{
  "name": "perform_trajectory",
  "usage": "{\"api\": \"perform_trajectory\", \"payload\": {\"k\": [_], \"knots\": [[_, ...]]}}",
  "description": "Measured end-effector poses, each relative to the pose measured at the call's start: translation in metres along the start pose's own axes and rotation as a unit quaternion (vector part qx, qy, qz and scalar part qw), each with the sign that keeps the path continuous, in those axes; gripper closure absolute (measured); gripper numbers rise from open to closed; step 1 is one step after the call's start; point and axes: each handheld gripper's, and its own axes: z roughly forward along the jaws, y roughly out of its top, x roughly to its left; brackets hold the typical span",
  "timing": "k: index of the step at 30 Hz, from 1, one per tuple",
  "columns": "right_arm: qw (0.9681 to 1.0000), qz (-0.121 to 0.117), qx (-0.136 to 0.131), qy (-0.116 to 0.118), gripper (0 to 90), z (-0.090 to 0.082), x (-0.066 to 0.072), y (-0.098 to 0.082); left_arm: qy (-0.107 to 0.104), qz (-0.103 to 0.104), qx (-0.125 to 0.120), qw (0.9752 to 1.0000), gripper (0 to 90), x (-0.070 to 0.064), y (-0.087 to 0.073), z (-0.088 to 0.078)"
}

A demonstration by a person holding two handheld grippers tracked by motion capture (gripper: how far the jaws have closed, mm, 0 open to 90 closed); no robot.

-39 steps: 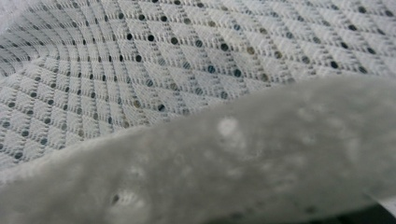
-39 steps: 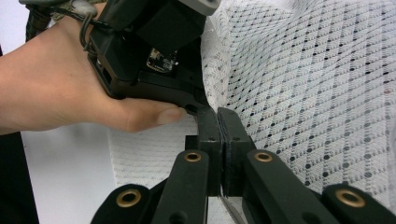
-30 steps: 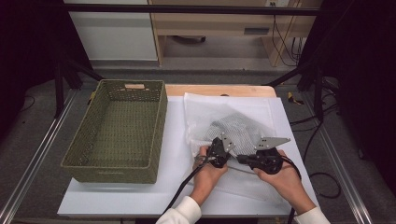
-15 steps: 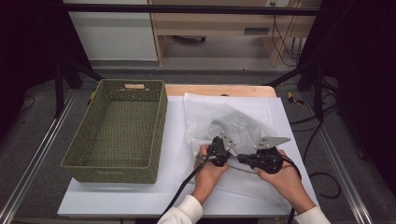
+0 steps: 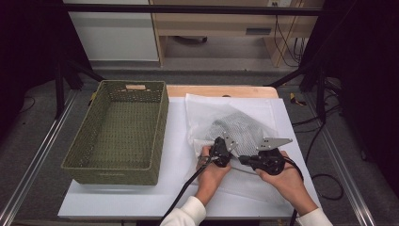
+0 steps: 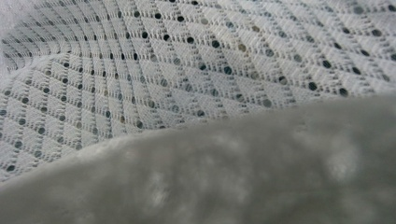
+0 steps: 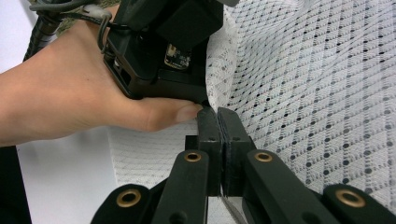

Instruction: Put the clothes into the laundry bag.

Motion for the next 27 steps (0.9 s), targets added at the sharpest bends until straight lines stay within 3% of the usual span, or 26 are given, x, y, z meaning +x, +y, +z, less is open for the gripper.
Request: {"api": "perform_trajectory", "payload": {"k": [17, 27], "knots": [[1.0000, 0.002, -0.003, -0.001, 89.3, -0.0003, -0.0015, 0.0001, 0.014, 0.002, -0.005, 0.9999, 90.0, -0.0009, 0.0014, 0.0045], [1.0000, 0.002, -0.006, -0.004, 89.3, -0.0018, -0.0023, -0.0006, 0.011, 0.003, -0.004, 0.9999, 90.0, -0.0017, 0.0021, 0.0001]]}}
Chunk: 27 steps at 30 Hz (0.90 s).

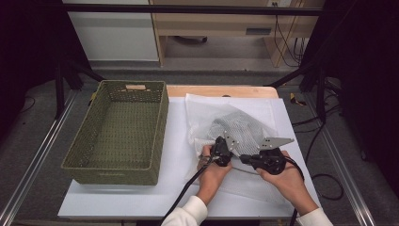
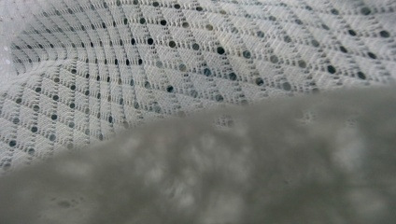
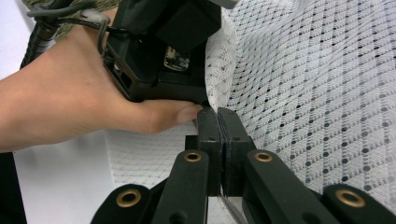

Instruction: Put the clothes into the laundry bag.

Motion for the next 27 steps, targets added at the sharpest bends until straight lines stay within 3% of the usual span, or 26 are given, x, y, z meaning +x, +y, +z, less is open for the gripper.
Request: {"api": "perform_trajectory", "payload": {"k": [7, 11, 17, 23, 27], "knots": [[1.0000, 0.003, -0.001, -0.005, 89.3, -0.003, -0.002, -0.001, -0.005, 0.014, 0.001, 0.9999, 90.0, -0.003, -0.002, -0.013], [1.0000, 0.002, -0.006, -0.004, 89.3, -0.004, -0.004, -0.001, -0.014, 0.008, -0.002, 0.9999, 90.0, -0.007, -0.004, -0.023], [0.9999, 0.009, -0.014, -0.004, 89.3, -0.007, -0.004, -0.002, -0.033, 0.017, -0.002, 0.9993, 90.0, -0.017, -0.010, -0.045], [0.9999, 0.002, -0.015, -0.006, 89.3, -0.006, -0.001, -0.002, -0.048, -0.003, -0.017, 0.9987, 90.0, -0.016, -0.013, -0.070], [0.9998, -0.003, -0.017, -0.008, 89.3, -0.005, 0.001, -0.002, -0.055, 0.007, -0.018, 0.9983, 90.0, -0.016, -0.018, -0.086]]}}
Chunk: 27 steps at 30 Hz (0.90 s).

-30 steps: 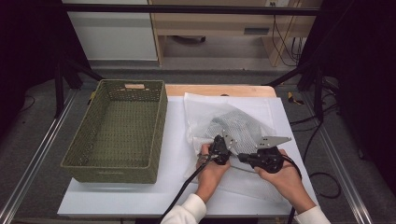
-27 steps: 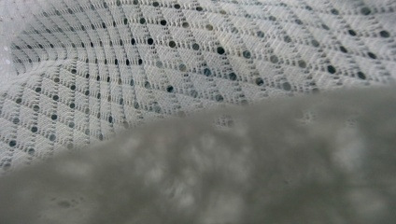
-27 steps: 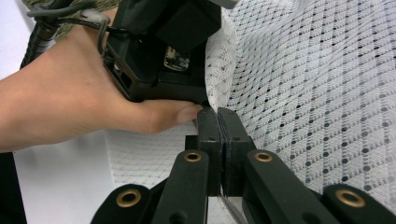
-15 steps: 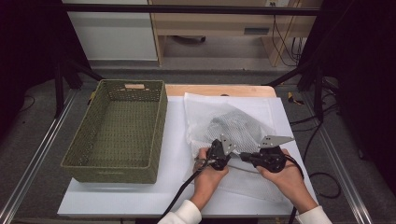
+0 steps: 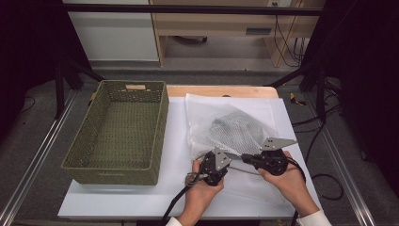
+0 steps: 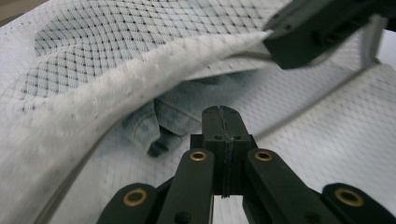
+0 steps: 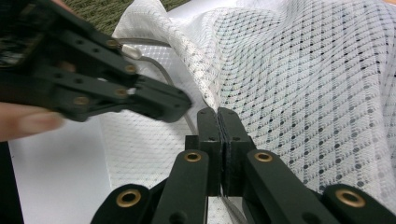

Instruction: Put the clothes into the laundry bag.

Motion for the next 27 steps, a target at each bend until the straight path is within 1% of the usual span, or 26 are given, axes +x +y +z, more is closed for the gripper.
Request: {"api": "perform_trajectory", "payload": {"k": [4, 6, 9, 13, 15, 16, 18, 20, 21, 22, 24, 26, 27], "knots": [[1.0000, -0.004, -0.001, -0.002, 89.3, 0.001, 0.001, -0.001, -0.003, 0.005, -0.006, 1.0000, 90.0, -0.001, -0.004, -0.016], [1.0000, -0.005, -0.004, -0.001, 89.3, 0.002, 0.002, -0.001, -0.004, 0.002, -0.011, 0.9999, 90.0, 0.000, -0.006, -0.024], [0.9999, -0.005, -0.010, 0.001, 89.3, 0.002, 0.004, -0.001, 0.000, -0.003, -0.019, 0.9998, 90.0, 0.000, -0.009, -0.038], [0.9999, -0.008, -0.010, 0.000, 89.3, 0.003, 0.006, -0.001, 0.007, -0.004, -0.026, 0.9996, 90.0, 0.002, -0.014, -0.055], [0.9999, -0.012, -0.009, -0.002, 89.2, 0.003, 0.007, -0.002, 0.022, -0.001, -0.029, 0.9993, 80.9, 0.003, -0.016, -0.063], [0.9999, -0.014, -0.009, -0.002, 89.2, 0.004, 0.007, -0.002, 0.027, 0.002, -0.031, 0.9992, 78.6, 0.005, -0.016, -0.067], [0.9999, -0.012, -0.011, 0.000, 89.2, 0.004, 0.006, -0.004, 0.035, 0.002, -0.034, 0.9988, 74.1, 0.009, -0.017, -0.076], [0.9999, -0.010, -0.009, 0.000, 89.2, 0.005, 0.004, -0.007, 0.037, 0.004, -0.030, 0.9988, 69.1, 0.015, -0.015, -0.085], [0.9999, -0.007, -0.007, -0.001, 89.2, 0.005, 0.003, -0.009, 0.041, 0.005, -0.032, 0.9986, 67.0, 0.018, -0.015, -0.090], [1.0000, -0.006, -0.008, -0.001, 89.2, 0.004, 0.002, -0.009, 0.048, 0.005, -0.034, 0.9983, 64.3, 0.020, -0.014, -0.094], [0.9999, -0.005, -0.010, -0.002, 89.2, 0.002, 0.001, -0.010, 0.070, 0.004, -0.046, 0.9965, 59.2, 0.025, -0.014, -0.105], [0.9999, -0.002, -0.014, -0.003, 89.2, 0.001, 0.000, -0.011, 0.074, -0.007, -0.054, 0.9958, 57.3, 0.030, -0.014, -0.112], [0.9999, -0.002, -0.014, -0.003, 89.2, 0.001, 0.000, -0.011, 0.074, -0.014, -0.054, 0.9957, 56.3, 0.033, -0.015, -0.114]]}}
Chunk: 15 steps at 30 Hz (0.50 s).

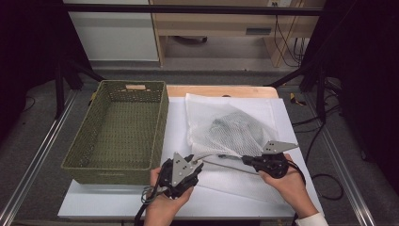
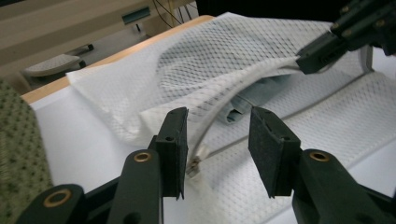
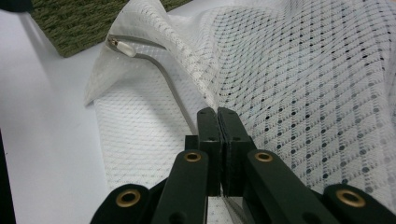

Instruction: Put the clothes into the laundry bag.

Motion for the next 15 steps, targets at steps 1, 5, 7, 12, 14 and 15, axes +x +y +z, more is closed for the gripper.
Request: {"api": "perform_trajectory", "payload": {"k": [1, 5, 7, 12, 14, 15], "knots": [[1.0000, -0.001, 0.000, -0.001, 89.1, 0.000, 0.000, 0.000, 0.001, -0.006, 0.005, 1.0000, 53.9, 0.001, -0.001, -0.001], [1.0000, -0.002, 0.002, -0.001, 89.1, 0.002, 0.001, 0.000, 0.010, 0.007, 0.030, 0.9995, 50.5, -0.008, -0.012, 0.000], [1.0000, -0.003, 0.004, 0.000, 89.0, 0.003, 0.002, 0.000, 0.008, 0.008, 0.047, 0.9988, 50.0, -0.011, -0.022, 0.006], [1.0000, -0.004, 0.005, 0.002, 89.0, 0.003, 0.001, 0.000, 0.013, -0.001, 0.084, 0.9964, 49.6, -0.011, -0.038, 0.022], [1.0000, -0.002, 0.005, 0.002, 89.1, 0.003, 0.001, 0.000, 0.015, 0.002, 0.101, 0.9948, 49.7, -0.009, -0.042, 0.029], [1.0000, -0.001, 0.005, 0.002, 89.1, 0.004, 0.000, 0.000, 0.014, -0.002, 0.105, 0.9943, 49.7, -0.010, -0.043, 0.032]]}}
